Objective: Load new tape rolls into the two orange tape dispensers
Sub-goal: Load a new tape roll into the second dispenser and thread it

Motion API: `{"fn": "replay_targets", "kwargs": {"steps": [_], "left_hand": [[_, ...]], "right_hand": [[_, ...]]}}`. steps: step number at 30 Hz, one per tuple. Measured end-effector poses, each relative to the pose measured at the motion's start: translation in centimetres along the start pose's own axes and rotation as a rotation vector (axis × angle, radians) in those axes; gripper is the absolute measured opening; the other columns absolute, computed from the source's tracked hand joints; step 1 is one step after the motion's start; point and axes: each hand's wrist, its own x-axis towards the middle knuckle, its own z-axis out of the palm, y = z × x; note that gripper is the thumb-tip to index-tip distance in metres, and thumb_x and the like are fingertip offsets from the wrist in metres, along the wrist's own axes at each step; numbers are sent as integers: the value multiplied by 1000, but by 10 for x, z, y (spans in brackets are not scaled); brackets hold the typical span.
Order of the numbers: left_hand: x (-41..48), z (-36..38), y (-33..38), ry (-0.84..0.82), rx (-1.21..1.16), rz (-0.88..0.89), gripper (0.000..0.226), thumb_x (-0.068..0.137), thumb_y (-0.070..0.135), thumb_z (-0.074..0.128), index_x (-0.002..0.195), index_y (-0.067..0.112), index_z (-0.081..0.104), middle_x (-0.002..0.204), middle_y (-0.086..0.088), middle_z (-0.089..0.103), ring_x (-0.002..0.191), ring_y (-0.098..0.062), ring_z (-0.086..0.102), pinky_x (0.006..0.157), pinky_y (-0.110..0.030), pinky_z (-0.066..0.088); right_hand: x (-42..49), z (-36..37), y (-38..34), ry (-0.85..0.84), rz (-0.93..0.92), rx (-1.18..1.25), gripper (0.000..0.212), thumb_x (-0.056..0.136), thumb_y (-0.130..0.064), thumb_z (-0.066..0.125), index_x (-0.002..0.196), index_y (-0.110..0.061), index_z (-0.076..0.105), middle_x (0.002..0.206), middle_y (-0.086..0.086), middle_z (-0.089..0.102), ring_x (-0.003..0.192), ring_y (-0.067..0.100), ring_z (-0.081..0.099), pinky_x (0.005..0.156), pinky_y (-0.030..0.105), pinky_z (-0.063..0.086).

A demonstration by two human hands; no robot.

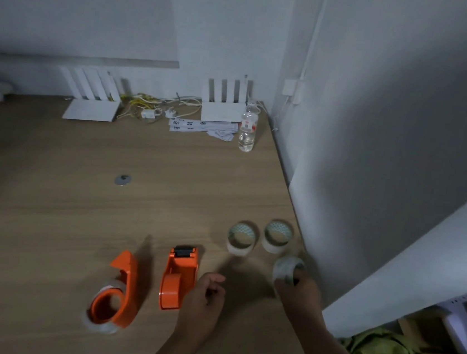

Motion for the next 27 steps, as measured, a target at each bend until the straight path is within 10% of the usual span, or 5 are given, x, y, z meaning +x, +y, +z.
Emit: {"fn": "replay_targets", "kwargs": {"steps": [4,9,13,19,27], "left_hand": [[10,-28,-2,52,-35,-18,27,83,0,61,97,23,65,88,6,69,85,-2,63,73,-10,46],[20,-68,-12,150,-41,-81,23,83,4,62,89,26,65,81,3,69,70,-7,61,62,-13,44],[21,-93,-30,227,-34,-130,24,77,6,63,88,27,60,84,2,65,83,-19,61,74,-29,46],[25,-99,-40,53,114,-317,29,80,21,69,107,13,65,98,-6,68,96,-25,63,77,-29,42],[24,-100,-39,-32,159,-323,25,87,26,61,100,8,73,103,-14,73,95,-27,67,84,-36,52]], "right_hand": [[-27,-4,-27,33,3,120,27,73,-55,55,92,-38,64,76,-5,71,73,17,68,70,42,60],[-62,-10,-69,46,-34,218,13,88,-25,60,90,-15,69,72,3,65,64,10,58,45,7,39],[-73,-2,-73,73,-21,-21,31,75,-69,45,91,-47,61,76,-11,69,73,11,62,71,31,52],[-92,5,-92,127,-135,-110,24,77,-63,46,88,-49,62,71,-16,69,66,-1,60,68,32,54],[-103,27,-105,36,-152,321,26,74,-26,61,87,-5,71,71,13,71,64,18,64,55,22,47]]}}
